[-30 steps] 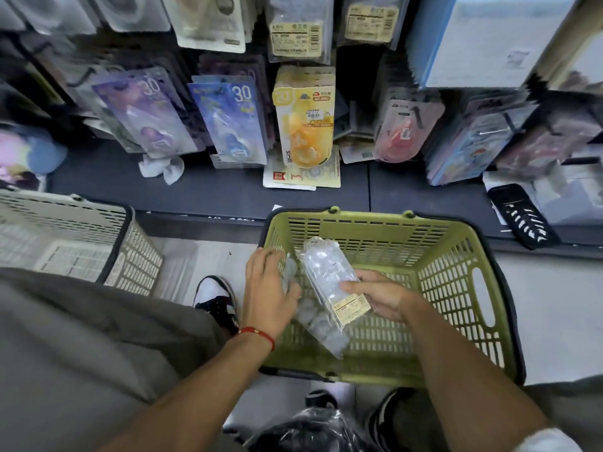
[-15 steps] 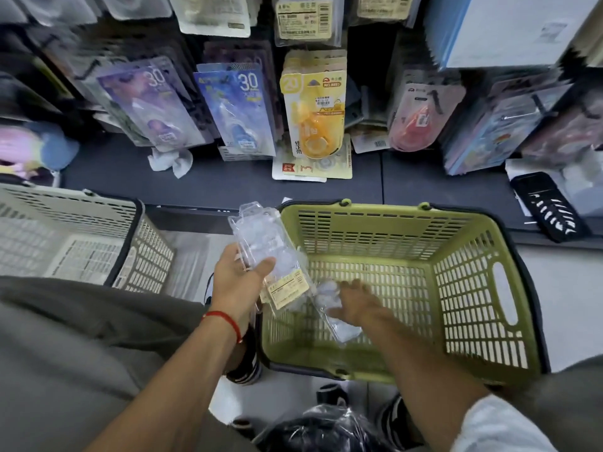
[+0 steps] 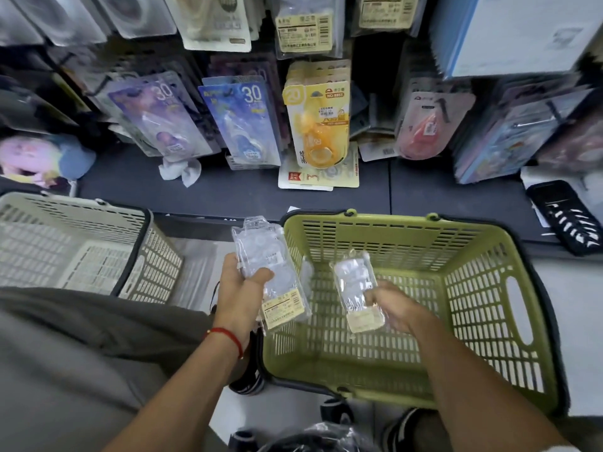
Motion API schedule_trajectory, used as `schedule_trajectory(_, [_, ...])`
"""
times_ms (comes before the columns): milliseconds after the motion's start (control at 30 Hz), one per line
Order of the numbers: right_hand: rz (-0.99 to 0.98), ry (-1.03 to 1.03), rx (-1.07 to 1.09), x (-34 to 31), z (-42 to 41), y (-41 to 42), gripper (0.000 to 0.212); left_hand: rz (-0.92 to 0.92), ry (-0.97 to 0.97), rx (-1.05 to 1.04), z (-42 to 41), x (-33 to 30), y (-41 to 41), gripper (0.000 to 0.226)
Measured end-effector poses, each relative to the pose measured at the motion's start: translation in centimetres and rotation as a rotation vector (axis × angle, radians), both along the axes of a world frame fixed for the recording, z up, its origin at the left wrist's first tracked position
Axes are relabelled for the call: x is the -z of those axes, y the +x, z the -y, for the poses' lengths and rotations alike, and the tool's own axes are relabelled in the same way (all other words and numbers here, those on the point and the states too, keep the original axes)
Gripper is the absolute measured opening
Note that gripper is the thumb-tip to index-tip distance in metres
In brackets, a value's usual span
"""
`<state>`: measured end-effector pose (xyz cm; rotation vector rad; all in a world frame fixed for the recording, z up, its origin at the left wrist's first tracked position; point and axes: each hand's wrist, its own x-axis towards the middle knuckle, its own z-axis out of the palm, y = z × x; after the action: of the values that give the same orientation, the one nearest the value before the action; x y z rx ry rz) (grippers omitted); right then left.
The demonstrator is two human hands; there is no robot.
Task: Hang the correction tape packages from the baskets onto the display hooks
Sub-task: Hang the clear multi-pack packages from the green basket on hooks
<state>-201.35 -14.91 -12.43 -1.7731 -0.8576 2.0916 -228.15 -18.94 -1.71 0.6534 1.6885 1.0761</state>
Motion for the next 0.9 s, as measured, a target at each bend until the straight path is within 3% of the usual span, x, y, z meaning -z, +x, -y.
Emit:
schedule_trajectory(67, [-0.264,-0.004,0.121,-2.5,-0.8,0.1,0.039,0.000,0.008,0.005,-0.3,0.0,0.5,0.028])
schedule_trajectory(167, [-0.353,0.159,0.111,-6.4,-2.1,-3.1,0.039,0.061,0.043,0.022,-0.7,0.1,1.3,0.021])
schedule_trajectory(267, [-0.156,0.397,-0.050,-8.5,-2.6,-7.8,0.038,0.226,0.061,0.027,-0.8,-0.6,1.6,0.013])
schedule_trajectory(333, [0.023,0.564,-0.229,-9.3,-2.4,-9.9,0.039,0.239,0.090,0.043,-1.0,-0.9,1.2,0.039])
schedule_trajectory(400, [0.072,0.634,-0.295,-9.2,-2.6,-10.9,0.041,0.182,0.118,0.025,-0.9,-1.1,0.4,0.050])
schedule_trajectory(500, [0.081,0.530,-0.120,-7.3,-2.7,-11.3,0.033,0.233,0.112,-0.116,-0.6,-0.9,-1.1,0.047])
schedule_trajectory(633, [0.457,0.367,-0.377,-1.5,-1.0,-11.9,0.042,0.245,0.075,-0.212,0.3,-1.2,-2.8,0.043])
schedule_trajectory(767, [0.278,0.176,-0.246,1.9,1.4,-13.5,0.046,0.232,0.011,-0.222,1.2,-1.9,-3.8,0.044])
schedule_trajectory(900, [0.323,0.195,-0.196,3.5,1.0,-12.4,0.045,0.198,0.029,-0.235,1.4,-2.8,-4.3,0.051])
